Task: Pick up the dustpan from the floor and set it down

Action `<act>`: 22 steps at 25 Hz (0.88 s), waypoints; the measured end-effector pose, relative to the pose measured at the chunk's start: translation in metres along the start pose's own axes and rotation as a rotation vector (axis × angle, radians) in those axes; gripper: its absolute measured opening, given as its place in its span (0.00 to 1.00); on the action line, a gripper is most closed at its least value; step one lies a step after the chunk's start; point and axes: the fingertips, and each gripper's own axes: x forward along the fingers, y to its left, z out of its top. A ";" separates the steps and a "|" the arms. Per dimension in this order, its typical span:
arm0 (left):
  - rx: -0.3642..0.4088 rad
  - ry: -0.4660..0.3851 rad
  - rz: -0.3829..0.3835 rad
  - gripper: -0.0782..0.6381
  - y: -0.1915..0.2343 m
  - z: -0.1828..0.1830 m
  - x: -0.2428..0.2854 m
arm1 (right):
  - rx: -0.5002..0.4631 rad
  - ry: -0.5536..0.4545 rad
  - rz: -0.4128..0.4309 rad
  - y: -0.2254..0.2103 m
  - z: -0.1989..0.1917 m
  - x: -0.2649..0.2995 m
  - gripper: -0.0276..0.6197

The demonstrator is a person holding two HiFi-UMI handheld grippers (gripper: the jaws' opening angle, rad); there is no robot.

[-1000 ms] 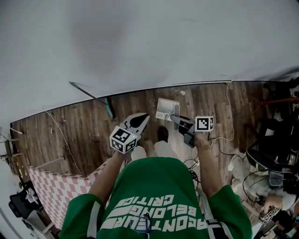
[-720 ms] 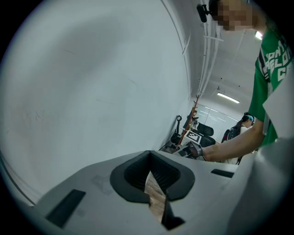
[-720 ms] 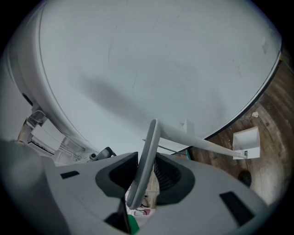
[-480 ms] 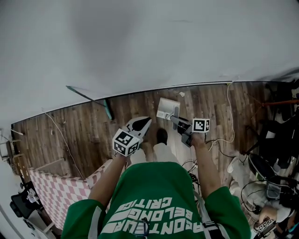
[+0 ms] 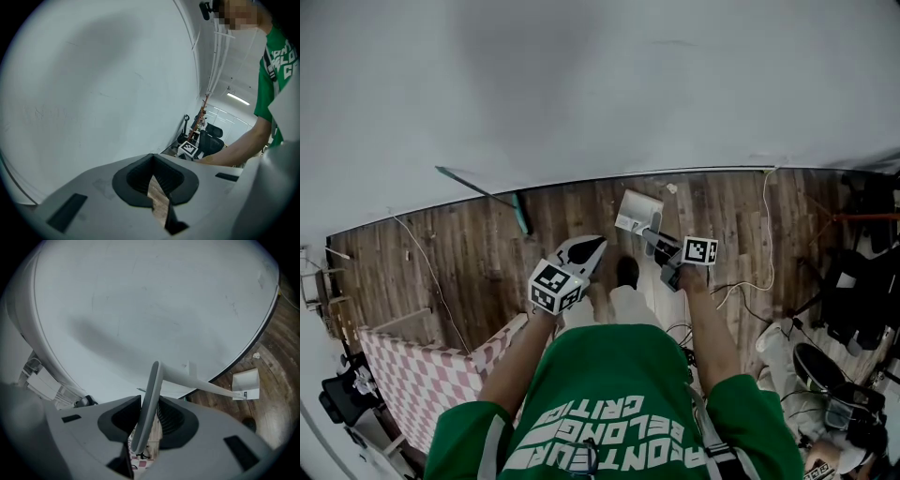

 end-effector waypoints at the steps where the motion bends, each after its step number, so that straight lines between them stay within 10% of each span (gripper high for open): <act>1: 0.000 0.001 0.002 0.11 0.001 0.000 0.001 | 0.001 0.001 -0.003 -0.003 0.000 0.002 0.21; 22: 0.002 0.017 0.021 0.11 0.014 -0.001 -0.002 | 0.064 -0.024 -0.019 -0.029 -0.010 0.016 0.21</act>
